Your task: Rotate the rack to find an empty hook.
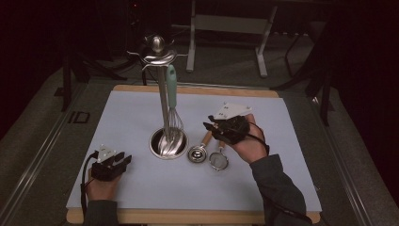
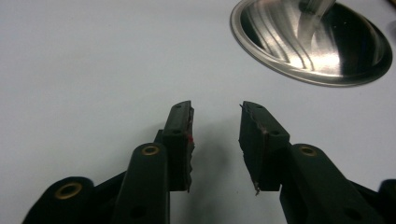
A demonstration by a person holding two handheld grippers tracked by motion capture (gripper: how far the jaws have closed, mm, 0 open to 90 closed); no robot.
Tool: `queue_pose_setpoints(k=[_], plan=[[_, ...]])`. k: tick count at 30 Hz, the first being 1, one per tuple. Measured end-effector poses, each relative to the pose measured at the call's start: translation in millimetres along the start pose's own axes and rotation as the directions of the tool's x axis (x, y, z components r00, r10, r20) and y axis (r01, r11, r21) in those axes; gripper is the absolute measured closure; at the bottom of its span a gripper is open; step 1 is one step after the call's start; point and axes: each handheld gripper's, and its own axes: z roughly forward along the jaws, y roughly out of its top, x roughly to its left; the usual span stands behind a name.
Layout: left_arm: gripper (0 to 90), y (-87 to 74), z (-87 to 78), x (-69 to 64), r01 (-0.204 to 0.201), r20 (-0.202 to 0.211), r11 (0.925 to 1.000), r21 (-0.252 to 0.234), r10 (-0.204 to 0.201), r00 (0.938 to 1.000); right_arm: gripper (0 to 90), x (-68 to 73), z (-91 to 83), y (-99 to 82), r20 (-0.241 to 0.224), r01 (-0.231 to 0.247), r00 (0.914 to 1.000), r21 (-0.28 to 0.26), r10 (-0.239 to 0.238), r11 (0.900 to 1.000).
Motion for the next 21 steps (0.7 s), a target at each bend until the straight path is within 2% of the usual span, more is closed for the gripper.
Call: queue_pose_setpoints(k=[5, 8, 10, 12, 13, 15, 17, 21], plan=[[66.9, -0.2, -1.9, -1.5, -0.008, -0.016, 0.9998, -0.018, 0.008, 0.9998, 66.3, -1.6, 3.9, -14.0, 0.013, -0.013, 0.9998, 0.032, 0.012, 0.9994], [69.1, 2.6, -7.5, -5.5, 0.008, 0.016, 0.9982, -0.059, -0.007, 0.9998, 64.9, -3.9, 7.1, -29.5, 0.025, -0.03, 0.9993, 0.067, 0.028, 0.9973], [71.2, 4.8, -9.8, -5.9, 0.007, 0.025, 0.9977, -0.068, -0.005, 0.9997, 64.8, -5.2, 7.7, -33.7, 0.028, -0.039, 0.9989, 0.071, 0.037, 0.9967], [75.3, 9.8, -14.6, -8.5, 0.003, 0.04, 0.9953, -0.097, 0.001, 0.9992, 64.8, -9.0, 9.5, -46.4, 0.042, -0.083, 0.9959, 0.092, 0.08, 0.9923], [76.3, 14.5, -20.1, -12.2, -0.009, 0.058, 0.9912, -0.132, 0.017, 0.9982, 64.9, -10.3, 10.0, -50.7, 0.042, -0.089, 0.9955, 0.095, 0.085, 0.9915], [78.1, 16.9, -22.7, -13.9, -0.011, 0.067, 0.9894, -0.145, 0.021, 0.9975, 64.9, -11.4, 10.7, -59.8, 0.045, -0.107, 0.9937, 0.107, 0.103, 0.9885], [80.9, 24.3, -30.0, -18.2, -0.014, 0.094, 0.9835, -0.18, 0.032, 0.9951, 64.6, -12.3, 12.8, -69.6, 0.047, -0.116, 0.9927, 0.126, 0.111, 0.9852], [86.6, 36.5, -39.8, -21.4, -0.007, 0.112, 0.9727, -0.232, 0.034, 0.9931, 62.4, -14.2, 14.3, -87.0, 0.057, -0.141, 0.9893, 0.153, 0.134, 0.9781]])
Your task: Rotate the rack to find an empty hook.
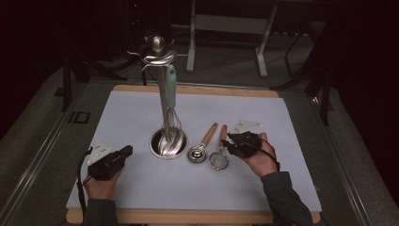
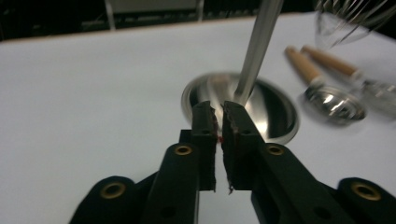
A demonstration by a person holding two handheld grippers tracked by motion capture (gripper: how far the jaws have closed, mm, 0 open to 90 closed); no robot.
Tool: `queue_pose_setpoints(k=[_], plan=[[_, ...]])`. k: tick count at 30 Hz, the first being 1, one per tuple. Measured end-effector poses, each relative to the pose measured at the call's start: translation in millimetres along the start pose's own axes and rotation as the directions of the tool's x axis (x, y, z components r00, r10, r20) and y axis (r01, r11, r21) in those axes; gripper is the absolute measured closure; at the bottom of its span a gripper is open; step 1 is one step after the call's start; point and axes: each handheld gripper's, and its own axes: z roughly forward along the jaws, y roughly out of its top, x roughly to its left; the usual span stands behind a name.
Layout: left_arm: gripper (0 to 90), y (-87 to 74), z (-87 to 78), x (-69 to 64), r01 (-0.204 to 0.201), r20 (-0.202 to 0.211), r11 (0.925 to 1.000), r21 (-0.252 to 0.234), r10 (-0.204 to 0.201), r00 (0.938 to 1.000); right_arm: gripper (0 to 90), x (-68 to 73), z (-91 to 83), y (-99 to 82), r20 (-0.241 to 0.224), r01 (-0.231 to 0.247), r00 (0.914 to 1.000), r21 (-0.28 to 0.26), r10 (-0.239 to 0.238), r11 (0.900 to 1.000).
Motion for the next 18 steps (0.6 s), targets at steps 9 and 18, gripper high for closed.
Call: queue_pose_setpoints(k=[9, 18], plan=[[89.6, 28.0, -6.8, -6.7, 0.015, 0.035, 0.9936, -0.112, -0.011, 0.9993, 57.6, -8.8, 2.8, -31.8, 0.015, -0.07, 0.9974, 0.015, 0.07, 0.9974], [89.3, 57.2, -13.9, -14.1, 0.005, 0.065, 0.9794, -0.202, 0.008, 0.9979, 55.9, -11.4, 9.6, -66.8, 0.02, -0.132, 0.9912, 0.053, 0.131, 0.9898]])
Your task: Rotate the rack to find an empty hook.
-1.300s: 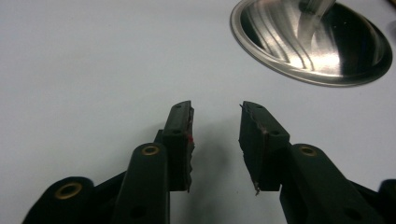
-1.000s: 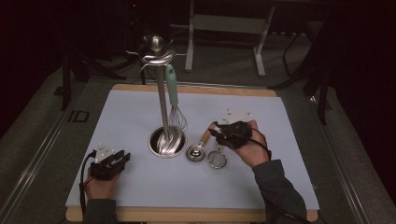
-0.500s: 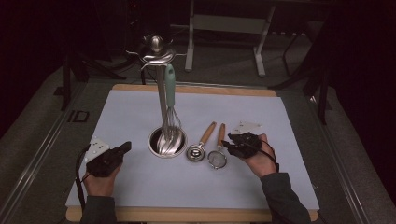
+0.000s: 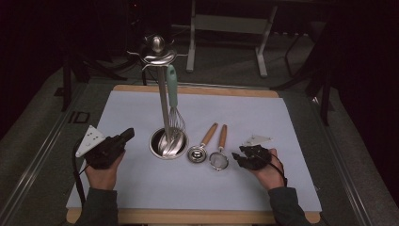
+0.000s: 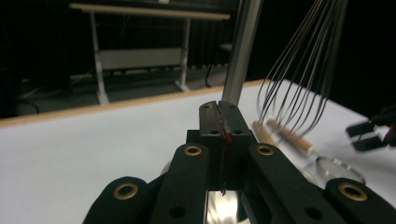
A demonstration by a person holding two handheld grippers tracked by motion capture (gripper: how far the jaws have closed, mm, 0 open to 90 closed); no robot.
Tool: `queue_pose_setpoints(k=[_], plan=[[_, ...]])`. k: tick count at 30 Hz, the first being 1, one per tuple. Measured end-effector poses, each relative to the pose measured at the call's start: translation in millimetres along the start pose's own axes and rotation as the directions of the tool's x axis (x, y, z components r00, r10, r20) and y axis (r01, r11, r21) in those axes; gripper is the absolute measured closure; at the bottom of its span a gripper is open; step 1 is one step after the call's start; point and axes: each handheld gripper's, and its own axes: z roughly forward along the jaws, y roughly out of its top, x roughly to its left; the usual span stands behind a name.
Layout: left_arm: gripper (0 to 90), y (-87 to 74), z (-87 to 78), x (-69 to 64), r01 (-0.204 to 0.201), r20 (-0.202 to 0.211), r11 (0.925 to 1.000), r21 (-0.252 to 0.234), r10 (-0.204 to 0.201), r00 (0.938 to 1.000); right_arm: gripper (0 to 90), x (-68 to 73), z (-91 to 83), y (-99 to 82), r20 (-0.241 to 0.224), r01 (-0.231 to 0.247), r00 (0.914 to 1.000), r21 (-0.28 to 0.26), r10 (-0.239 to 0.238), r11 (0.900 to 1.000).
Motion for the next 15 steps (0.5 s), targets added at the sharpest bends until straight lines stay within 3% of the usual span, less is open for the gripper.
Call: queue_pose_setpoints(k=[2, 3, 4, 9, 12, 15], plan=[[89.3, 0.0, 0.0, 0.0, 0.0, 0.0, 1.0, 0.0, 0.0, 1.0, 55.9, -0.6, 0.1, -2.6, 0.003, -0.01, 0.9999, -0.002, 0.01, 0.9999], [89.2, 13.1, -0.8, -4.1, -0.005, 0.008, 0.9989, -0.046, 0.005, 1.0, 54.5, -3.1, 0.0, -9.1, 0.012, -0.034, 0.9994, -0.003, 0.034, 0.9994], [89.2, 17.3, -0.7, -5.4, -0.004, 0.014, 0.9981, -0.062, 0.005, 0.9999, 54.4, -3.7, -0.2, -11.7, 0.017, -0.039, 0.9991, -0.003, 0.039, 0.9992], [88.6, 35.1, 0.4, -12.3, -0.025, 0.026, 0.995, -0.097, 0.027, 0.9993, 52.4, -3.7, 1.5, -22.9, 0.03, -0.065, 0.9974, -0.023, 0.066, 0.9976], [88.1, 47.0, 0.6, -18.4, -0.039, 0.036, 0.9908, -0.13, 0.044, 0.9984, 53.0, -3.4, 4.5, -29.6, 0.022, -0.107, 0.9939, -0.039, 0.108, 0.9935], [88.1, 60.4, 1.9, -24.4, -0.046, 0.046, 0.9836, -0.174, 0.055, 0.9974, 53.9, -3.3, 6.9, -33.7, 0.039, -0.101, 0.994, -0.026, 0.102, 0.9946]])
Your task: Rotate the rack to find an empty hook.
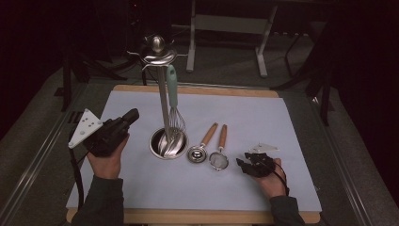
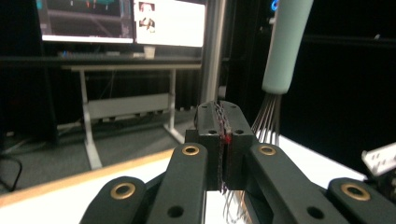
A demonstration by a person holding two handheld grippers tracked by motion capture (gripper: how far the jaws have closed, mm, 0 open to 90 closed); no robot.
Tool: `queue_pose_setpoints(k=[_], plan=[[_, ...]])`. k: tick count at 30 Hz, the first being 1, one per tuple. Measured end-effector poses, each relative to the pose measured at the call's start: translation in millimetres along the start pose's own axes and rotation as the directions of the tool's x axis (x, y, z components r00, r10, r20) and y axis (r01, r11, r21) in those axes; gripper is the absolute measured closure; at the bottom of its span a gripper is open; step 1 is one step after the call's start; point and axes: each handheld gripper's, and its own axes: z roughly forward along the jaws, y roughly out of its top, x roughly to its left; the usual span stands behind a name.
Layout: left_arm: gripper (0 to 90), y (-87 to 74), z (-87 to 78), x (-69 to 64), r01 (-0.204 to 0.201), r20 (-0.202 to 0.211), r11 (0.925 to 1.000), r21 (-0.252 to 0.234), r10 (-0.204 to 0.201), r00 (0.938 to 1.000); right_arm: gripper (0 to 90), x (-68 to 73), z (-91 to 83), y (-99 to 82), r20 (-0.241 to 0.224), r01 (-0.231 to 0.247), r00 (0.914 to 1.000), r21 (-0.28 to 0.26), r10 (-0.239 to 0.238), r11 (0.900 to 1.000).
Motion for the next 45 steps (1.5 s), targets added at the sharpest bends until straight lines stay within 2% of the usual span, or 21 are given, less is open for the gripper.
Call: queue_pose_setpoints(k=[1, 4, 8, 10, 12, 15, 16, 23, 29, 33, 38, 45], plan=[[88.2, 0.0, 0.0, 0.0, 0.0, 0.0, 1.0, 0.0, 0.0, 1.0, 54.2, 0.3, -0.3, -0.6, 0.011, -0.002, 0.9999, 0.003, 0.002, 1.0], [88.2, 12.2, 4.6, -4.3, -0.003, 0.007, 0.9991, -0.041, 0.003, 1.0, 54.9, -1.2, -1.3, -2.2, 0.011, -0.018, 0.9998, 0.0, 0.018, 0.9998], [88.7, 19.5, 8.6, -6.6, -0.013, 0.011, 0.9976, -0.068, 0.014, 0.9998, 55.7, -1.8, -2.2, -6.1, 0.008, -0.043, 0.999, -0.001, 0.043, 0.9991], [88.8, 26.1, 13.5, -8.6, -0.02, 0.017, 0.9933, -0.114, 0.022, 0.9996, 55.8, -0.9, -3.5, -9.1, 0.004, -0.052, 0.9987, -0.01, 0.052, 0.9986], [89.0, 28.0, 15.0, -9.1, -0.016, 0.02, 0.9918, -0.127, 0.019, 0.9996, 55.9, -0.1, -5.1, -11.0, 0.005, -0.051, 0.9987, -0.017, 0.051, 0.9986], [89.1, 33.9, 19.6, -10.7, -0.018, 0.024, 0.9858, -0.167, 0.022, 0.9995, 55.8, -1.1, -7.0, -12.5, 0.013, -0.054, 0.9984, -0.03, 0.055, 0.9981], [89.1, 38.4, 22.2, -12.1, -0.013, 0.03, 0.9801, -0.198, 0.019, 0.9994, 55.7, -2.0, -7.6, -12.9, 0.011, -0.058, 0.9982, -0.031, 0.058, 0.9978], [89.0, 53.0, 29.5, -15.3, -0.006, 0.05, 0.9653, -0.261, 0.02, 0.9985, 56.2, -6.2, -8.9, -16.2, 0.024, -0.075, 0.9969, -0.039, 0.076, 0.9964], [89.0, 59.2, 34.1, -22.7, -0.038, 0.055, 0.961, -0.274, 0.055, 0.997, 56.1, -6.4, -8.5, -16.9, 0.025, -0.073, 0.997, -0.042, 0.074, 0.9965], [89.2, 62.5, 37.7, -22.6, -0.041, 0.046, 0.9588, -0.281, 0.056, 0.9974, 56.1, -6.8, -7.6, -17.8, 0.024, -0.075, 0.9968, -0.04, 0.076, 0.9964], [89.4, 64.4, 41.1, -20.9, -0.054, 0.026, 0.9621, -0.267, 0.063, 0.9977, 56.0, -8.2, -5.4, -19.5, 0.024, -0.079, 0.9965, -0.034, 0.08, 0.9963], [89.6, 68.5, 41.4, -17.5, -0.053, 0.008, 0.962, -0.268, 0.057, 0.9983, 55.7, -7.9, -5.6, -19.4, 0.023, -0.078, 0.9966, -0.035, 0.079, 0.9963]])
